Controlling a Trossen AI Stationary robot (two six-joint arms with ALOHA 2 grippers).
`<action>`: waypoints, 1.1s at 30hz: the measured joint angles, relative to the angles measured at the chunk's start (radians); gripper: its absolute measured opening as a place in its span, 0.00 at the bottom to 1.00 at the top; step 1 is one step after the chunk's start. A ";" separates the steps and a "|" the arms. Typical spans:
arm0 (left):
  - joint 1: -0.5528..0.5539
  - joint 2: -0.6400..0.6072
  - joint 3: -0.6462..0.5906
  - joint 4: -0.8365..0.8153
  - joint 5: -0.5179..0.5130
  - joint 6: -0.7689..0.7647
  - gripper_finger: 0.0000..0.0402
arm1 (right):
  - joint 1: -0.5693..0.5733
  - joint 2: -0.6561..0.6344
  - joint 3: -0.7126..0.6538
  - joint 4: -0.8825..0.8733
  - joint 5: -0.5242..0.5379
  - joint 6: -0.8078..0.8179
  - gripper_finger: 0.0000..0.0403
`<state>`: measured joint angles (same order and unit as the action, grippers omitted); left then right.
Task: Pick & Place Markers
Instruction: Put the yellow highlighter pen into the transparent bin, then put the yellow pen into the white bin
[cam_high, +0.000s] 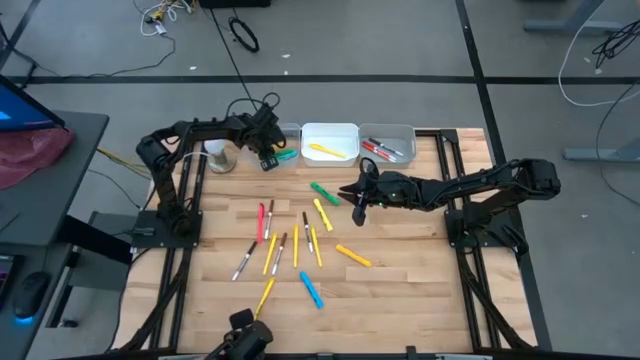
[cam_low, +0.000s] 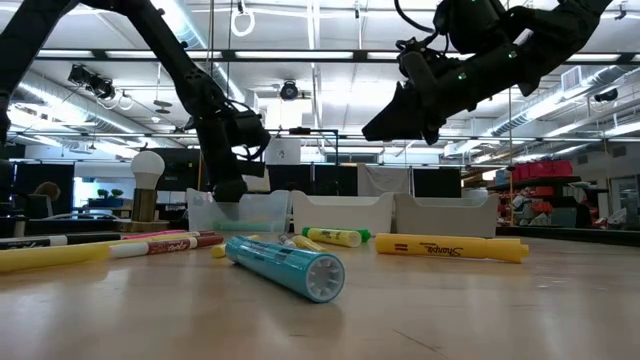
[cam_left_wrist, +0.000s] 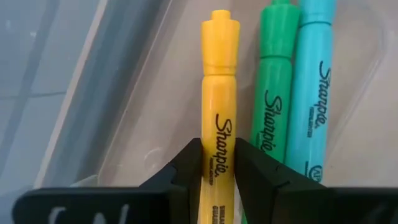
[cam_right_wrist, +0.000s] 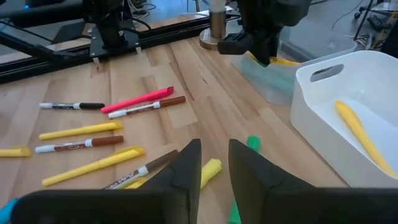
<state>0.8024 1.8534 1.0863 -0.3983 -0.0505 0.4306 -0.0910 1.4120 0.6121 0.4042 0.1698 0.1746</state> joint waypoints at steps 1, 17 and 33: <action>0.000 0.000 0.000 0.003 0.000 0.000 0.23 | 0.000 0.000 0.000 0.000 0.005 0.000 0.20; -0.015 -0.147 0.074 -0.083 0.010 -0.083 0.48 | -0.001 0.000 0.000 0.000 0.006 -0.056 0.20; -0.353 -0.470 -0.319 0.467 0.209 -0.422 0.39 | -0.002 0.000 0.000 -0.100 0.006 -0.079 0.20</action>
<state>0.4493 1.3834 0.7671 0.0684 0.1587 0.0082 -0.0929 1.4123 0.6121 0.3042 0.1757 0.0955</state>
